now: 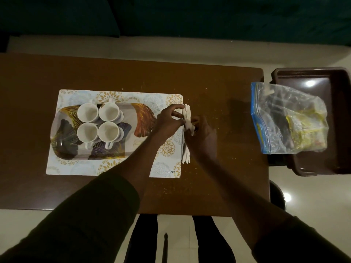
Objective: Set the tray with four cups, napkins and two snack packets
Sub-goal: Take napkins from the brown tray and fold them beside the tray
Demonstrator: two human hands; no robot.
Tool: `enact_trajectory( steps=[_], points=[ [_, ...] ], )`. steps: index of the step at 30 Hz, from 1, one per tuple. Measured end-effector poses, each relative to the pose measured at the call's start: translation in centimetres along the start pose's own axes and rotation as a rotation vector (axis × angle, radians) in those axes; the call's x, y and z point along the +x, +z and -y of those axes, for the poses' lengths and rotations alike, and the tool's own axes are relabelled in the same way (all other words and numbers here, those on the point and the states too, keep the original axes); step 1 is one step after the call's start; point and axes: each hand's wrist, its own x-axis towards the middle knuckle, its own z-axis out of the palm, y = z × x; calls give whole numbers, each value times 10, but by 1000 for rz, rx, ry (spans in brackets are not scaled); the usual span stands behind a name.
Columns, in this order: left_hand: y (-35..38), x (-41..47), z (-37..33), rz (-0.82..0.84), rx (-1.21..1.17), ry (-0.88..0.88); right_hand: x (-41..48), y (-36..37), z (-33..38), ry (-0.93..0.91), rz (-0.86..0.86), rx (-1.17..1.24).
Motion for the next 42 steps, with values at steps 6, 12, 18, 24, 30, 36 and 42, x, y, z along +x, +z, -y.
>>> enact_trajectory(
  steps=[6, 12, 18, 24, 30, 36, 42],
  points=[
    [1, -4, 2, -10, -13, -15, -16, 2, -4, 5, 12, -19],
    [1, -7, 4, -12, -3, -11, -15, 5, -13, 43, 40, -27],
    [0, -9, 7, -3, 1, -16, -17, 6, -15, 49, 34, 2],
    [0, -13, 1, -13, 4, -4, -17, 0, -20, -11, -12, 34],
    [3, -12, -16, -82, 22, 21, -5, -13, -21, 40, -63, 55],
    [25, -7, -30, -163, 50, 59, 7, -46, -36, 67, -118, 90],
    [57, -4, -54, -174, 92, 114, 16, -91, -71, 120, -149, 89]
  ],
)
